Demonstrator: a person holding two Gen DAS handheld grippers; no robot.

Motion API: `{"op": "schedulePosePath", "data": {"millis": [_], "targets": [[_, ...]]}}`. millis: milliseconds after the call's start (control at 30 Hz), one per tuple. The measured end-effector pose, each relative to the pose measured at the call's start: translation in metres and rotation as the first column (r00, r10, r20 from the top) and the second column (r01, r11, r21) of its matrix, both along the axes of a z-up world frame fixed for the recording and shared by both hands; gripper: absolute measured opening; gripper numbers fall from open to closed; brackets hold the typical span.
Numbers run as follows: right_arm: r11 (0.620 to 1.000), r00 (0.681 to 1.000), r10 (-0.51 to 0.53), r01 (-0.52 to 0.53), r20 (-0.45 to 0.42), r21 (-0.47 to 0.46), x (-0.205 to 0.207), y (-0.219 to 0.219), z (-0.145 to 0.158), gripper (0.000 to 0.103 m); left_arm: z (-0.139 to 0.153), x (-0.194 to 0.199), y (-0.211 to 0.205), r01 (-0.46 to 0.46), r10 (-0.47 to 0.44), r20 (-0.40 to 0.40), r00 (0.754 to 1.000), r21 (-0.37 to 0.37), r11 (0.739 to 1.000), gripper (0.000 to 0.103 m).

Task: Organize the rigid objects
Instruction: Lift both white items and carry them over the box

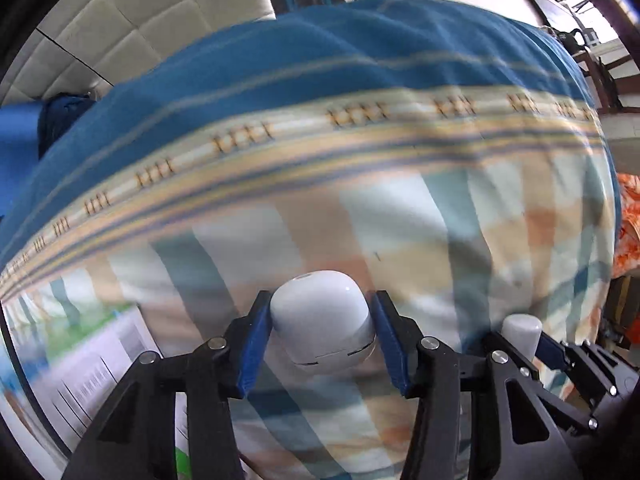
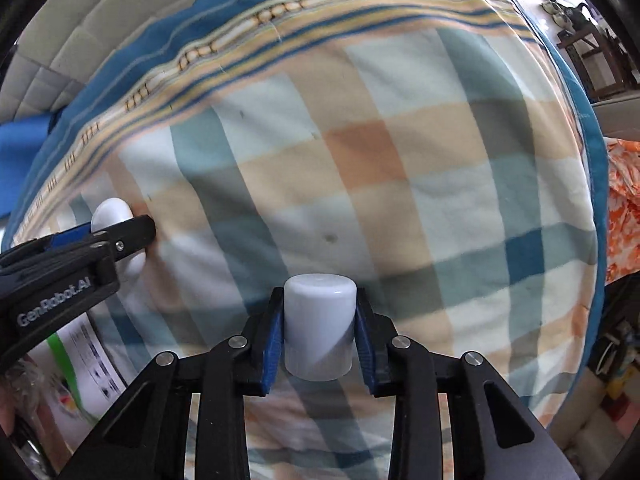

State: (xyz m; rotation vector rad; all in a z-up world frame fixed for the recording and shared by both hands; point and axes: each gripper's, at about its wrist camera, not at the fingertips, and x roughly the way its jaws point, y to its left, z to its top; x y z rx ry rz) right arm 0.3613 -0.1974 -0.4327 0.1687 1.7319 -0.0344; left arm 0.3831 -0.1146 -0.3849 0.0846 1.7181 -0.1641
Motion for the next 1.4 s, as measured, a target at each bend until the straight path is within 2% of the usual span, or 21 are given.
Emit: {"op": "schedulePosePath", "data": {"millis": [300, 500, 633, 833, 933, 967, 1033, 1167, 1200, 1233, 1400], "targets": [[0.998, 0.998, 0.058, -0.059, -0.024, -0.027, -0.058, -0.014, 0.009, 0.034, 0.005, -0.067, -0.017, 0.029, -0.029, -0.015, 0.999, -0.035, 0.999, 0.045], [0.999, 0.998, 0.048, -0.049, -0.041, -0.023, -0.089, -0.022, 0.003, 0.034, -0.005, -0.091, -0.025, 0.037, -0.038, -0.036, 0.999, -0.033, 0.999, 0.045], [0.999, 0.999, 0.026, -0.027, -0.033, -0.018, -0.096, -0.025, 0.003, 0.035, -0.005, -0.098, -0.028, 0.032, -0.032, -0.005, 0.999, -0.017, 0.999, 0.047], [0.999, 0.999, 0.034, -0.035, -0.031, -0.032, -0.096, -0.023, 0.007, 0.035, -0.007, -0.103, -0.029, 0.004, -0.005, -0.056, 0.998, -0.022, 1.0, 0.059], [0.999, 0.999, 0.034, -0.035, -0.027, -0.029, -0.101, -0.015, 0.01, 0.035, -0.01, -0.112, -0.023, 0.007, -0.008, -0.061, 0.998, -0.015, 1.0, 0.059], [0.999, 0.999, 0.036, -0.037, -0.027, -0.028, -0.088, -0.013, -0.002, 0.035, -0.012, -0.115, -0.02, 0.007, -0.008, -0.062, 0.998, -0.013, 1.0, 0.059], [0.999, 0.999, 0.04, -0.041, -0.026, -0.031, -0.09, -0.015, -0.003, 0.035, -0.012, -0.117, -0.021, 0.013, -0.013, -0.056, 0.998, -0.004, 1.0, 0.059], [0.999, 0.999, 0.037, -0.038, -0.028, -0.032, -0.091, -0.016, -0.007, 0.035, -0.019, -0.127, -0.04, 0.025, -0.024, -0.037, 0.999, 0.018, 1.0, 0.056], [0.999, 0.999, 0.035, -0.036, -0.029, -0.031, -0.091, -0.016, -0.007, 0.035, -0.02, -0.131, -0.043, 0.023, -0.022, -0.026, 0.999, 0.023, 0.999, 0.053], [0.999, 0.999, 0.034, -0.035, -0.028, -0.032, -0.091, -0.016, -0.008, 0.035, -0.018, -0.135, -0.045, 0.022, -0.022, -0.009, 1.0, 0.031, 0.999, 0.045], [0.999, 1.0, 0.018, -0.019, -0.022, -0.045, -0.093, -0.018, -0.01, 0.034, -0.016, -0.143, -0.051, 0.01, -0.01, 0.012, 1.0, 0.032, 0.999, 0.044]]}}
